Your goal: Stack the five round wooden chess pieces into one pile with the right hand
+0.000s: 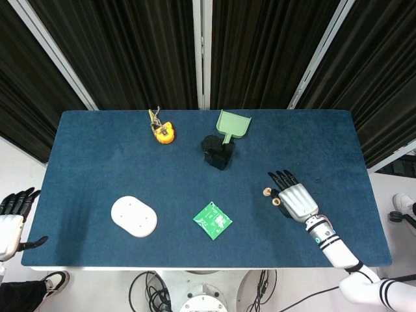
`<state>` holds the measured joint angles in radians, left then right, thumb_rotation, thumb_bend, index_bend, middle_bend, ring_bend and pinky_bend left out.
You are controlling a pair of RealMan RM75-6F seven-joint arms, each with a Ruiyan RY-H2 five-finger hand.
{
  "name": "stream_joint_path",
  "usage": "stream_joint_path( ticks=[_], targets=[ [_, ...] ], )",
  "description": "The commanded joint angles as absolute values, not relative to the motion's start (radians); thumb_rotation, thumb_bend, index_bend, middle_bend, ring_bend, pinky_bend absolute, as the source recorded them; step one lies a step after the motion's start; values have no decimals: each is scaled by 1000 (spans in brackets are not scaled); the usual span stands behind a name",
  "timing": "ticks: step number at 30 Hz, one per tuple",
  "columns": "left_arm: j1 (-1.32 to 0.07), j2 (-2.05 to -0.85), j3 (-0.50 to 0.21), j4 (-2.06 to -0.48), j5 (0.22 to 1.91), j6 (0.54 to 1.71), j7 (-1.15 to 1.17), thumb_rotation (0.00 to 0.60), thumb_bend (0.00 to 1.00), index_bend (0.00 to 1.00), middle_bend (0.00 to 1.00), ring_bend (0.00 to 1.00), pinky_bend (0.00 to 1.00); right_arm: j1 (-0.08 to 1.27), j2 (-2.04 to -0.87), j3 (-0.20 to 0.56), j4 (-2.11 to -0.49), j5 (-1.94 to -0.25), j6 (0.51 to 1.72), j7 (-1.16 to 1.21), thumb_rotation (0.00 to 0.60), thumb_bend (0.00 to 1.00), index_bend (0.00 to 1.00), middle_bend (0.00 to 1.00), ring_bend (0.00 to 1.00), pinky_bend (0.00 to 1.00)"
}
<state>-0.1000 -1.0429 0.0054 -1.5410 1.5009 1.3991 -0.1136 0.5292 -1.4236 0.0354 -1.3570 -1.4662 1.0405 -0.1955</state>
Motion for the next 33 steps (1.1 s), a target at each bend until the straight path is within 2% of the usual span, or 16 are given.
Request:
stream_joint_path(
  ticks=[1, 11, 33],
  targets=[
    [-100, -1042, 6, -1542, 1502, 1400, -113, 600, 70, 0, 0, 0, 0, 546, -1423, 57, -1357, -1437, 1020, -223, 600, 321, 467, 15, 0, 0],
    [-98, -1043, 4, -1537, 1503, 1406, -119, 600, 71, 0, 0, 0, 0, 591, -1472, 96, -1300, -1354, 946, -271, 600, 322, 471, 16, 0, 0],
    [-100, -1043, 7, -1535, 1507, 1402, -120, 600, 70, 0, 0, 0, 0, 612, -1491, 100, -1302, -1324, 935, -281, 600, 321, 472, 13, 0, 0]
  ],
)
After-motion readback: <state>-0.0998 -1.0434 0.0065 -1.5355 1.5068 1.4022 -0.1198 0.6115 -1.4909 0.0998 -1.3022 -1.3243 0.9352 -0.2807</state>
